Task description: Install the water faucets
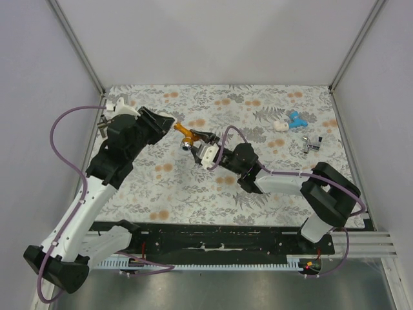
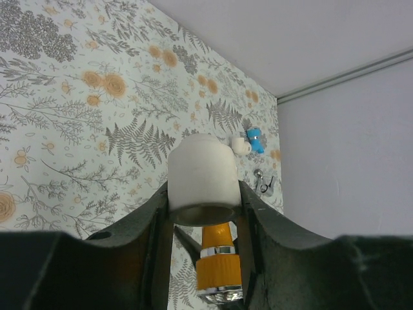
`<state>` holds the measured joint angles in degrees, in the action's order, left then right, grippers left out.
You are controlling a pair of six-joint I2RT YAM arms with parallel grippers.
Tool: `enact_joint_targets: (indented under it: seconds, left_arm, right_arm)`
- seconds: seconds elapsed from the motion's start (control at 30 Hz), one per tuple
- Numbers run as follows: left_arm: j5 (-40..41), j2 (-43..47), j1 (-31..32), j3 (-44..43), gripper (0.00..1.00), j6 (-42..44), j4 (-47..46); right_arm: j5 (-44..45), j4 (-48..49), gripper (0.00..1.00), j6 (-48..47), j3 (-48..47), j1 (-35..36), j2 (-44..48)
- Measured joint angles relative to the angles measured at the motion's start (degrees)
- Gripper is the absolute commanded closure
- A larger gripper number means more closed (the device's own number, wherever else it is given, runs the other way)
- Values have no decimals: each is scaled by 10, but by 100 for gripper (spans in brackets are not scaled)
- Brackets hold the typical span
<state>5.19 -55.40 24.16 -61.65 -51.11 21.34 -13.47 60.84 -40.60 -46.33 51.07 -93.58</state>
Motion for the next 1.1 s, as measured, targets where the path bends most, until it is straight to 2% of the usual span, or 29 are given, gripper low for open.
enact_joint_targets:
  seconds: [0.1,0.13,0.3,0.47,0.6,0.67,0.8,0.83,0.9,0.93,1.03,1.1]
  left_arm:
    - [2,6,-1,7,98,1,-8]
    - [2,11,-3,12,98,2,-16]
    - [-14,63,-5,81,98,34,-116]
    - [-53,118,-6,165,98,83,-274]
    - [-147,151,3,219,98,116,-388]
    - [-183,154,3,231,98,130,-434]
    - [-207,155,3,245,97,135,-501]
    - [-200,156,4,249,87,134,-509]
    - [-162,163,4,251,54,130,-496]
    - [-140,166,4,249,44,127,-480]
    - [-68,169,4,216,22,110,-375]
    - [-29,162,4,179,17,99,-298]
  right_arm:
    - [10,1,98,85,-5,-4,1]
    - [15,-3,100,116,-8,-7,3]
    - [-27,-47,100,313,-20,-30,33]
    - [-175,-75,100,628,-72,-93,38]
    - [-256,-73,100,913,-175,-151,-16]
    - [-280,-66,100,1027,-213,-172,-48]
    - [-313,-61,100,1151,-226,-186,-82]
    - [-318,-73,100,1159,-226,-185,-84]
    - [-324,-101,100,1148,-226,-184,-80]
    - [-325,-129,100,1129,-226,-182,-72]
    - [-311,-236,100,1040,-225,-181,-35]
    - [-290,-319,100,958,-225,-181,3]
